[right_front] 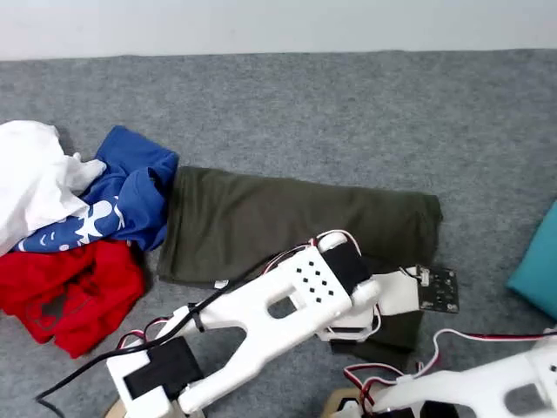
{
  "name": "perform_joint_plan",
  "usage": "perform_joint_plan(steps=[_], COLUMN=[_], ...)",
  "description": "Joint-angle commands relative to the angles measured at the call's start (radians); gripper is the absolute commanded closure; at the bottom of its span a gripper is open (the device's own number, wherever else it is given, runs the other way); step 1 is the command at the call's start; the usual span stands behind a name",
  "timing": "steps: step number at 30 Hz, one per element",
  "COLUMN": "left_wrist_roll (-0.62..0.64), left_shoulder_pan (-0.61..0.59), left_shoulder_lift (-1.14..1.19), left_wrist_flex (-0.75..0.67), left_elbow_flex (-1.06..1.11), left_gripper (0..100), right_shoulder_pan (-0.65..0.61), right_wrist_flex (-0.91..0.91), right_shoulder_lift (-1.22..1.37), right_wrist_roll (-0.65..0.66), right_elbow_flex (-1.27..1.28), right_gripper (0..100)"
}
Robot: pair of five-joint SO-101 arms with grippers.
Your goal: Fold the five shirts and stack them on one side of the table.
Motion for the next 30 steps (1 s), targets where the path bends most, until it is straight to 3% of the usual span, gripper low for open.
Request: perform_joint_plan(steps=[1, 19, 30], left_wrist_roll=[-0.057, -0.167, -0.206], left_shoulder_pan=[0.008, 0.003, -0.075], left_shoulder_lift=[0.029, 0.149, 0.276], left_wrist_flex=[0.012, -0.086, -0.087], left_elbow_flex=[-0.033, -0.051, -0.062], left_gripper=[74, 74, 74], right_shoulder_pan=[0.010, 0.001, 0.001], right_wrist_flex=[-0.007, -0.012, -0.008], right_shoulder_lift=[-0.038, -0.039, -0.039], right_wrist_roll=[0.012, 0.014, 0.014], right_elbow_flex=[-0.006, -0.006, -0.006], right_gripper=[98.7, 98.7, 98.7])
